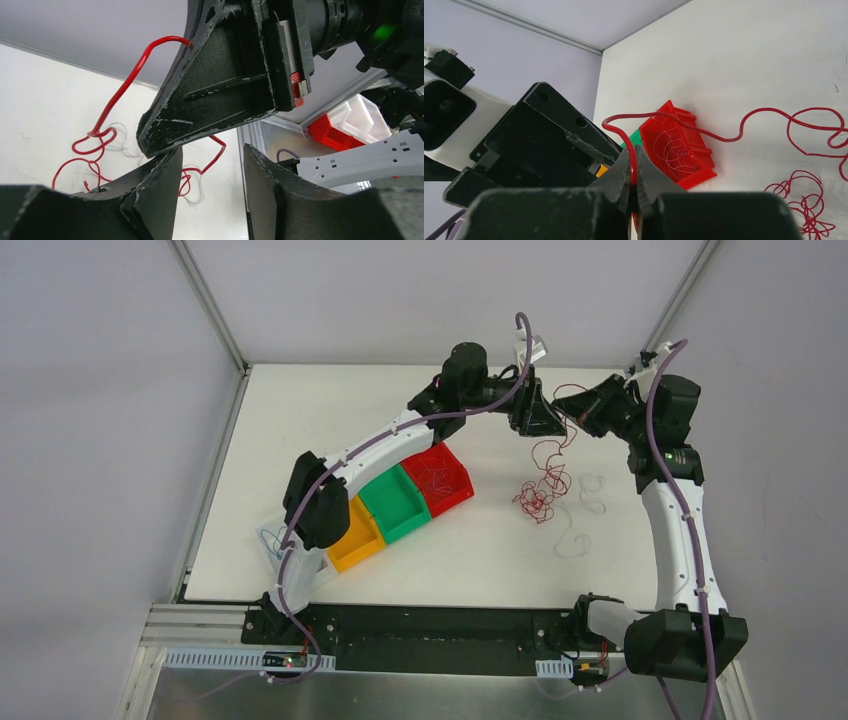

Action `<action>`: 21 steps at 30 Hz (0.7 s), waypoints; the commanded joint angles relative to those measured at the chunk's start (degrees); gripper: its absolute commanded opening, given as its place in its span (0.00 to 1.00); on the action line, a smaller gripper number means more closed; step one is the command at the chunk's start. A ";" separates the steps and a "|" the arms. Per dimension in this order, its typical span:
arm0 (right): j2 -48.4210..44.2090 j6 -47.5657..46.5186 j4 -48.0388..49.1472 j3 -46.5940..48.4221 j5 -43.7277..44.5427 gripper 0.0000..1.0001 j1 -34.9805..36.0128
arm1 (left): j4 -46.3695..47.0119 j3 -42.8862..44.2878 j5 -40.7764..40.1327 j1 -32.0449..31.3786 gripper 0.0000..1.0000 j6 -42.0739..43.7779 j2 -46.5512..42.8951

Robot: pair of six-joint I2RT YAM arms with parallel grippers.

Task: Untangle the cables

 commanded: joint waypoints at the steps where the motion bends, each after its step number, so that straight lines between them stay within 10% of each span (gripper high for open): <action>1: -0.93 2.06 3.02 -0.45 1.11 0.00 0.84 | 6.52 1.03 1.92 -1.70 0.52 -2.93 0.23; 5: -0.65 3.72 4.17 -0.19 0.10 0.00 1.64 | 2.00 1.92 -3.10 -2.75 0.53 0.21 1.04; 12: -1.95 -0.38 -0.21 0.30 -3.47 0.08 0.21 | -1.82 4.98 -7.00 -2.09 0.00 -1.95 2.11; 21: -1.26 -15.07 -15.12 3.64 -14.46 0.76 -12.21 | 2.17 0.08 -7.35 1.56 0.00 -9.14 0.44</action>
